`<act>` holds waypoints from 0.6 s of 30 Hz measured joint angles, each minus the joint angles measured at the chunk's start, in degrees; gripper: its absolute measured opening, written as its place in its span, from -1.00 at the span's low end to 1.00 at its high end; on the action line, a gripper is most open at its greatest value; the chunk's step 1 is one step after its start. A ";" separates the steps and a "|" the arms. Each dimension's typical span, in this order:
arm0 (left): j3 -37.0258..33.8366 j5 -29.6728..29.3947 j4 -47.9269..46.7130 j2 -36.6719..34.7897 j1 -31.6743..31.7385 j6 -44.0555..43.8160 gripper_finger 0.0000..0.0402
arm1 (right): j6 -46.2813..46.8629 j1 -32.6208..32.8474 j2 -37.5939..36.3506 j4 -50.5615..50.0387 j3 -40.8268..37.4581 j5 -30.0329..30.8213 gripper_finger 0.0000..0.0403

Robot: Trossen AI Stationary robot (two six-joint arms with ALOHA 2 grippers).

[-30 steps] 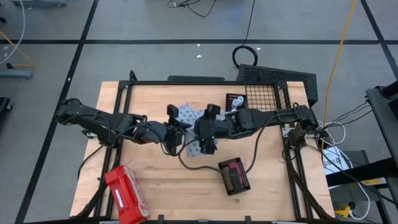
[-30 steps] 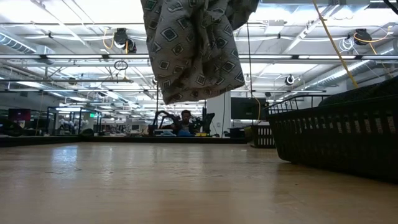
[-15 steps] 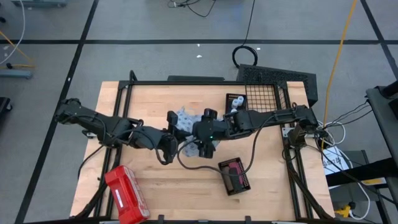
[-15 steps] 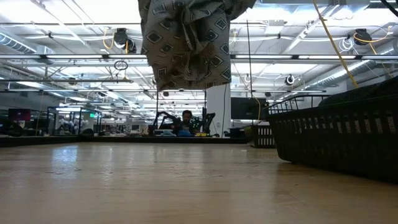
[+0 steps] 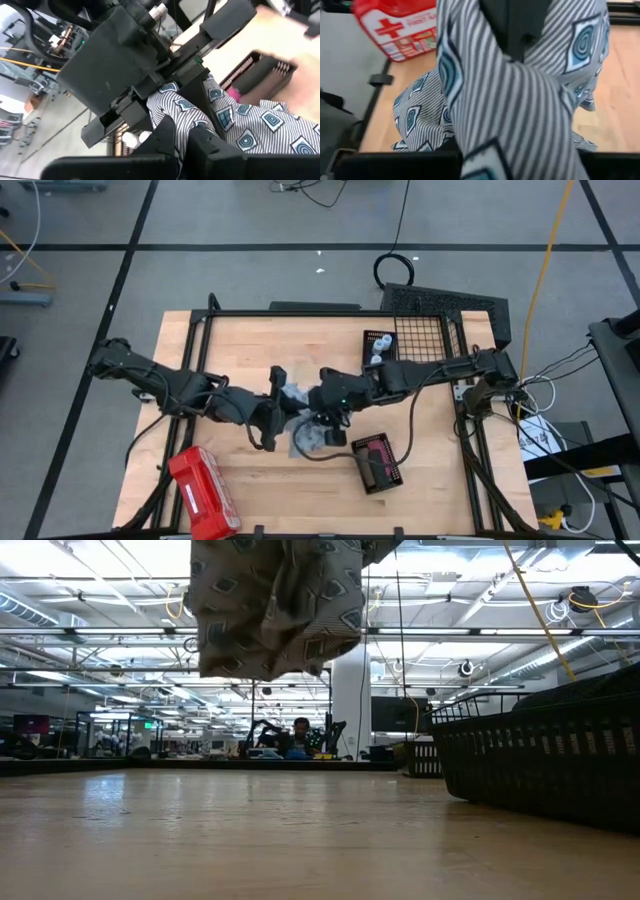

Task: Pick & Place Medicine items
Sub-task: Put the gray patient gown into the black wire basket

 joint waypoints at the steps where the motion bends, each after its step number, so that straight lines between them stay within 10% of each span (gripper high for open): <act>1: 0.00 0.08 0.82 0.00 -0.31 -0.80 -0.88 | -0.07 0.23 -0.75 0.21 -0.91 -0.60 -0.68; 18: 0.31 -1.48 7.86 -14.08 -10.57 -5.75 -0.62 | 2.32 1.29 -25.76 5.88 -20.83 4.06 -0.68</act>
